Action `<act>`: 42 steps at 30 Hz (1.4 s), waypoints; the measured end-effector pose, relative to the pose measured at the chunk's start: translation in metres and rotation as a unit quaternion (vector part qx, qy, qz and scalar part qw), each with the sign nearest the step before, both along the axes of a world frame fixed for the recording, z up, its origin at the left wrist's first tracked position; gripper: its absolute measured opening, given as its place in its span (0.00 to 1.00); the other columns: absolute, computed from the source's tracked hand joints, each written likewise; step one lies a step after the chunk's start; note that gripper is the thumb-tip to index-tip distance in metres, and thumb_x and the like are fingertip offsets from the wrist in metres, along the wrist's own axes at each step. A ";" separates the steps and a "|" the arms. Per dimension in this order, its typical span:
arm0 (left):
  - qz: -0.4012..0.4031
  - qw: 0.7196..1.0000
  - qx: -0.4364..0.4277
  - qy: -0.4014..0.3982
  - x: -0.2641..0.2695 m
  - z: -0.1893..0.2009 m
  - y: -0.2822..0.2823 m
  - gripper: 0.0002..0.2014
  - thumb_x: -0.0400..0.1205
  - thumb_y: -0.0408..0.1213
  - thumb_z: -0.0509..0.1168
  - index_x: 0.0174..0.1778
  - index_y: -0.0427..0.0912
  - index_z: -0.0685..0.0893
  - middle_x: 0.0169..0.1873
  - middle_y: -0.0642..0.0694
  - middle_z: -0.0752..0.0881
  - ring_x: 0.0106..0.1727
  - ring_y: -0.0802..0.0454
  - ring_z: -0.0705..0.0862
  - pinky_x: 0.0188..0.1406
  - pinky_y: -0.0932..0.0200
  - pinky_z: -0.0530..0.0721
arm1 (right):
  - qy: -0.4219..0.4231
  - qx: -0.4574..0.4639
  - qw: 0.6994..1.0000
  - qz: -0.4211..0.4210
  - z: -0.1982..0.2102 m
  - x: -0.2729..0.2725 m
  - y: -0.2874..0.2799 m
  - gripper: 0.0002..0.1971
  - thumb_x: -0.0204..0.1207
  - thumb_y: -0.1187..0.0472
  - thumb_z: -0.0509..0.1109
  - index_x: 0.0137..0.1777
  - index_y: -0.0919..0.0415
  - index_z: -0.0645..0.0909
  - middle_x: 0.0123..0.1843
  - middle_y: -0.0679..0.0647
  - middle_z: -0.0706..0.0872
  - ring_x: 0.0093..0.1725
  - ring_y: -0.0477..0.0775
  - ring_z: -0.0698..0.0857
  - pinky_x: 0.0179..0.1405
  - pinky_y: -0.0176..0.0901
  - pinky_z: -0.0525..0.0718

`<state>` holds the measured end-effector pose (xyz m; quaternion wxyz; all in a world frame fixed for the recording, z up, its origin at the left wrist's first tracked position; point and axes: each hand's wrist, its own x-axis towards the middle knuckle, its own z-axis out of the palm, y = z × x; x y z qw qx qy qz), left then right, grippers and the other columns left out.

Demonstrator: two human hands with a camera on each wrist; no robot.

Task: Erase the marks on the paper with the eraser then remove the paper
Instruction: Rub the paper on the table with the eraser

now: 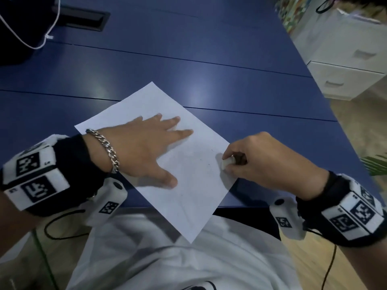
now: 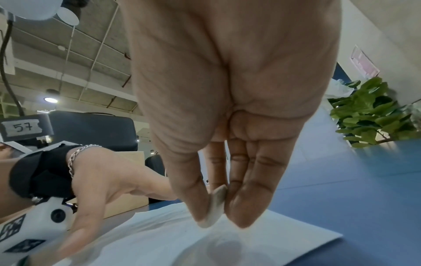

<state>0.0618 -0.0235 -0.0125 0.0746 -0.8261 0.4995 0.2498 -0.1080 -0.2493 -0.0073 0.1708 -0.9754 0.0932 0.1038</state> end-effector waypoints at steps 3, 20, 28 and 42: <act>-0.023 1.000 0.010 -0.011 -0.008 -0.013 -0.011 0.66 0.60 0.86 0.65 0.83 0.76 0.28 0.87 0.59 0.26 0.90 0.38 0.31 0.87 0.26 0.43 | -0.022 0.003 1.000 0.001 -0.001 0.010 0.003 0.07 0.82 0.51 0.74 0.56 0.45 0.91 0.40 0.41 0.90 0.41 0.42 0.88 0.43 0.44 0.89; 0.031 0.999 0.027 -0.025 -0.012 -0.036 -0.016 0.66 0.53 0.91 0.59 0.76 0.81 0.21 0.85 0.59 0.21 0.88 0.28 0.31 0.80 0.17 0.48 | -0.011 -0.036 0.997 0.074 -0.010 0.037 0.055 0.12 0.82 0.56 0.66 0.38 0.59 0.78 0.33 0.55 0.84 0.34 0.60 0.84 0.35 0.54 0.85; 0.026 0.999 0.028 -0.034 -0.013 -0.037 -0.016 0.65 0.53 0.92 0.57 0.76 0.81 0.20 0.85 0.59 0.20 0.89 0.29 0.32 0.80 0.18 0.50 | 0.009 -0.035 0.993 0.111 -0.008 0.033 0.066 0.11 0.79 0.57 0.67 0.36 0.57 0.75 0.32 0.56 0.82 0.33 0.63 0.82 0.33 0.55 0.85; 0.025 0.998 0.041 -0.039 -0.014 -0.033 -0.015 0.64 0.52 0.94 0.54 0.74 0.82 0.19 0.85 0.59 0.21 0.89 0.31 0.32 0.82 0.19 0.52 | 0.025 -0.079 0.995 0.054 0.003 0.055 0.041 0.14 0.79 0.59 0.67 0.32 0.58 0.73 0.30 0.53 0.76 0.32 0.60 0.79 0.27 0.46 0.72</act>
